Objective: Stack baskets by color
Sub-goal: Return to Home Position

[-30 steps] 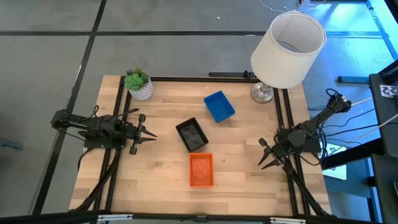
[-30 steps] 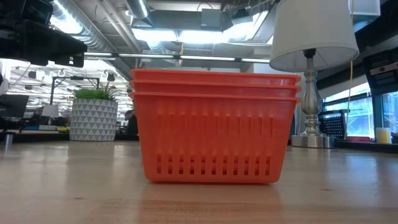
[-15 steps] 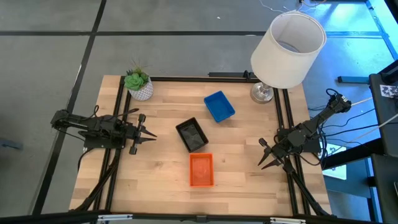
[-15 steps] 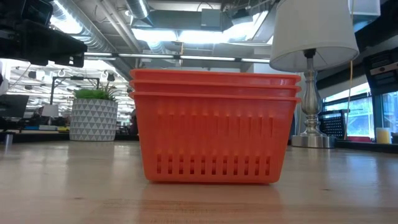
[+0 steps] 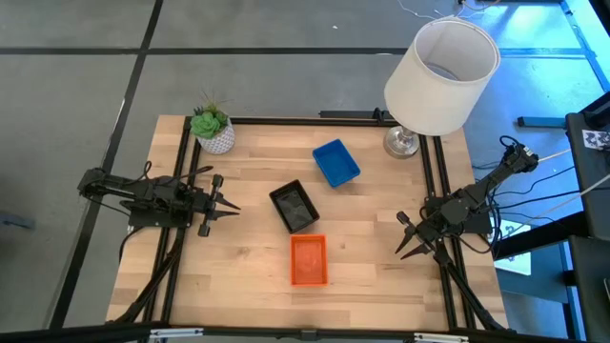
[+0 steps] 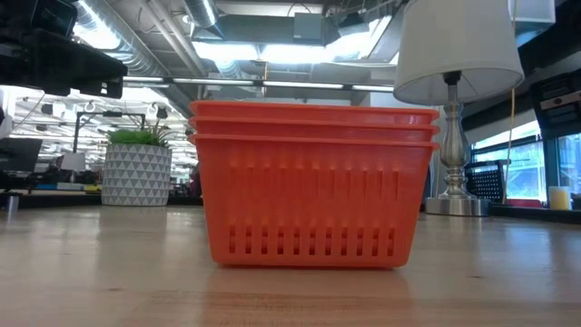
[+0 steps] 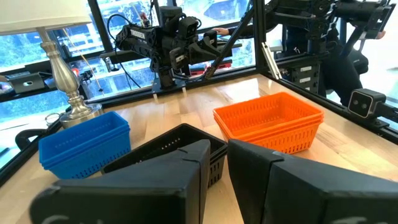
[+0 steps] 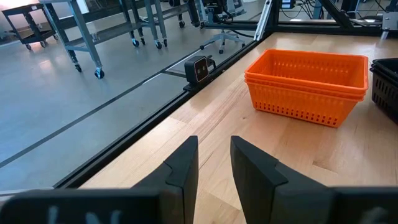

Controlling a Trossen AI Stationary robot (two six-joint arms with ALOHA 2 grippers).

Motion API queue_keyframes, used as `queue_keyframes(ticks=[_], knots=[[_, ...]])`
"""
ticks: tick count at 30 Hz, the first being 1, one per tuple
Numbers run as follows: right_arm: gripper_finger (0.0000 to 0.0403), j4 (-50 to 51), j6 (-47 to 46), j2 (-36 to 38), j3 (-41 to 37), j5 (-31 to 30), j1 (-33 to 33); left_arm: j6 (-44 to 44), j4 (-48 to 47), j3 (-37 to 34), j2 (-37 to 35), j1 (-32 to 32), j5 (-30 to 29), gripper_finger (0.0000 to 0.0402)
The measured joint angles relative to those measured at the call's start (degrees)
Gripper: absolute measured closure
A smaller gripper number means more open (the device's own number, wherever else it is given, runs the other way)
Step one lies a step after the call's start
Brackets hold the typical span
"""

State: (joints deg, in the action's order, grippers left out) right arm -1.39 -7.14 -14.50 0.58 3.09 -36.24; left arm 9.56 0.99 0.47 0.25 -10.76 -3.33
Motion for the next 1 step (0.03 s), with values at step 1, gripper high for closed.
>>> queue_keyframes(ticks=[1], knots=[[0.0309,0.00,0.00,0.00,0.00,0.00,0.01,-0.02,0.02,0.00,0.00,0.00,0.00,0.0351]])
